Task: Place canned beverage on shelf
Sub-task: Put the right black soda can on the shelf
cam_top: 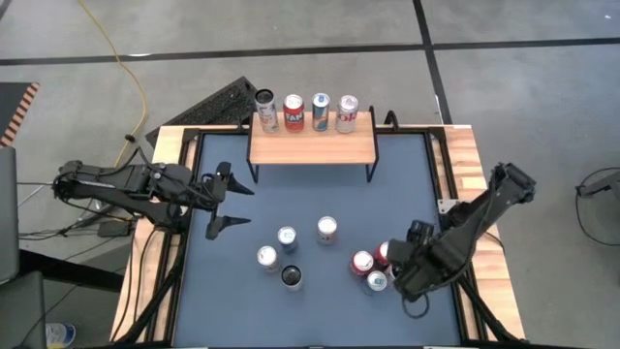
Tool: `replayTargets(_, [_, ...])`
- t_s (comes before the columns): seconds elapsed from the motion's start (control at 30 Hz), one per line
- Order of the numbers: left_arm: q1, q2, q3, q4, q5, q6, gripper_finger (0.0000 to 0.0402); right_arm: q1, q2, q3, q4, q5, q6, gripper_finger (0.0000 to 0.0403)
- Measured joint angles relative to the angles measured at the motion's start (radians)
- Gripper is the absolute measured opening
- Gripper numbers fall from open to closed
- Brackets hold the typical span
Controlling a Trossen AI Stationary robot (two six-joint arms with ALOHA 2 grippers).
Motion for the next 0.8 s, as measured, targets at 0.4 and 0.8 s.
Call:
replayTargets(0.4, [0.0,0.0,0.0,-0.001,-0.028,-0.005,0.0332,-0.041,0.024,0.135,-0.075,-0.02,0.186,0.0369])
replayTargets(0.8, [0.0,0.0,0.0,-0.004,-0.027,0.006,0.0332,0.038,0.031,0.178,-0.089,-0.021,0.371,0.0369])
